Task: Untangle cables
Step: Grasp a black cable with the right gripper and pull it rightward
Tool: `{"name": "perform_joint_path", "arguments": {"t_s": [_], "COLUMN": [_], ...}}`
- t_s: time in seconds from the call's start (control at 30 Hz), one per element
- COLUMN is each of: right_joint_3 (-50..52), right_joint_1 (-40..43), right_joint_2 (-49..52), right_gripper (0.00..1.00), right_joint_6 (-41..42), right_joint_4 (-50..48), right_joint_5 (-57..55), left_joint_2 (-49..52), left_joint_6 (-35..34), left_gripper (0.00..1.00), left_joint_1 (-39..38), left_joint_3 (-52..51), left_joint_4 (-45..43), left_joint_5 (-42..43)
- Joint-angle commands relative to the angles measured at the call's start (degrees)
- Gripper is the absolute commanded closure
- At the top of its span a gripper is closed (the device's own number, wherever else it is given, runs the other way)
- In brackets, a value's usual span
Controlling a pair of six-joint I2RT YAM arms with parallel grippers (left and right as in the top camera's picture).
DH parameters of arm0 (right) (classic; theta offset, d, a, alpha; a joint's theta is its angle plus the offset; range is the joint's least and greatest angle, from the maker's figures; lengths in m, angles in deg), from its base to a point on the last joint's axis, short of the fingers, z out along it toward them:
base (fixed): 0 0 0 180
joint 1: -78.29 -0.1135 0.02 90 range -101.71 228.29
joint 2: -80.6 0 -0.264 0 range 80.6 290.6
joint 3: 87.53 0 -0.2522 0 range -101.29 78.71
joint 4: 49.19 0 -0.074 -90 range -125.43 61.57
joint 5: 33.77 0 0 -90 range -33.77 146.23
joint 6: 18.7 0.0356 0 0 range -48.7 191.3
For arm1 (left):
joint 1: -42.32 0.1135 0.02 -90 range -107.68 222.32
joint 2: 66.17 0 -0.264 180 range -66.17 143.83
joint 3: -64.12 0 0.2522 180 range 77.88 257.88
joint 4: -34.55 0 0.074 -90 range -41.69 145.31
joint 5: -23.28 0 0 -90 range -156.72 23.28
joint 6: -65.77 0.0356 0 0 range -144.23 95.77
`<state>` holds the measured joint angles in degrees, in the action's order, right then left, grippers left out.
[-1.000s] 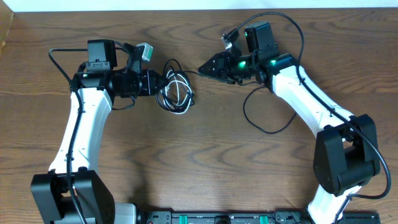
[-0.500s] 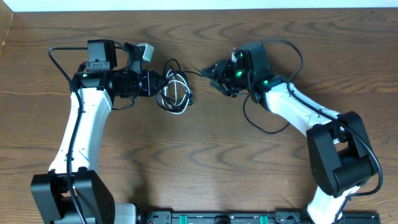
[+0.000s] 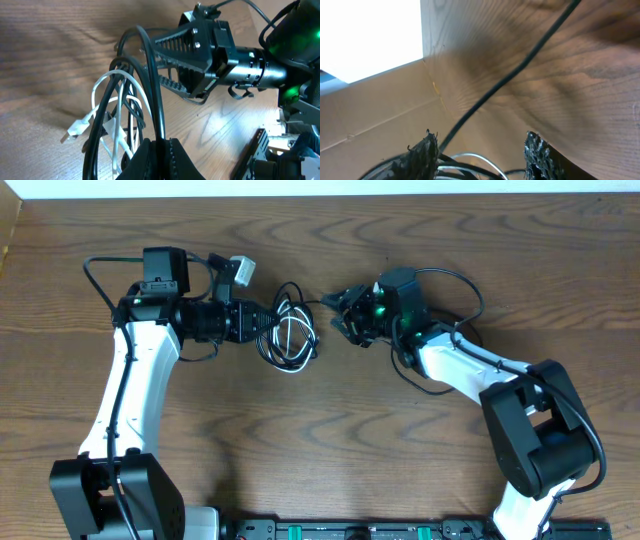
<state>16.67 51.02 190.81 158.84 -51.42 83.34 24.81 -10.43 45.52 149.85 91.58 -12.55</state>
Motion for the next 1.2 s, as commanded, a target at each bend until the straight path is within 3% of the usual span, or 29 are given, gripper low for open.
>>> {"name": "perform_joint_path", "arguments": {"t_s": [0.0, 0.3, 0.43, 0.5, 0.6, 0.8, 0.87, 1.07, 1.13, 1.17], "right_joint_3": [0.35, 0.35, 0.35, 0.35, 0.35, 0.35, 0.35, 0.35, 0.35, 0.35], "right_joint_1": [-0.74, -2.75, -2.16, -1.22, 1.01, 6.47, 8.61, 15.32, 17.70, 18.43], "right_joint_2": [2.58, 9.84, 9.86, 9.86, 9.86, 9.79, 9.75, 9.64, 9.62, 9.62], "right_gripper": [0.46, 0.48, 0.64, 0.75, 0.99, 0.99, 0.99, 0.99, 0.98, 0.98], "right_joint_6": [0.76, 10.60, 10.08, 8.17, 3.41, -17.20, -18.88, -11.96, -1.49, 1.66], "right_joint_4": [-3.74, -15.98, -15.96, -16.00, -16.00, -20.31, -22.75, -49.64, -67.67, -71.71], "right_joint_5": [-1.92, 0.20, -2.16, -2.12, -1.22, 18.80, 25.05, 47.82, 54.40, 54.75], "left_joint_2": [-0.44, -0.44, -0.44, -0.44, -0.44, -0.44, -0.44, -0.44, -0.44, -0.44], "left_joint_6": [3.80, 4.37, 4.37, 4.37, 4.37, 1.90, -1.44, -14.56, -18.84, -20.06], "left_gripper": [0.93, 0.92, 0.92, 0.92, 0.92, 0.92, 0.92, 0.92, 0.92, 0.92], "left_joint_1": [-2.19, -5.11, -5.11, -5.11, -5.11, -5.11, -5.11, -5.11, -5.11, -5.11], "left_joint_3": [0.59, 0.59, 0.59, 0.59, 0.59, 0.59, 0.59, 0.59, 0.59, 0.59], "left_joint_4": [0.59, 0.68, 0.68, 0.70, 0.70, 0.72, 0.35, -0.90, -0.46, -0.24], "left_joint_5": [2.12, -2.80, -2.82, -2.82, -2.84, -10.21, -15.15, -32.74, -40.24, -42.66]}}
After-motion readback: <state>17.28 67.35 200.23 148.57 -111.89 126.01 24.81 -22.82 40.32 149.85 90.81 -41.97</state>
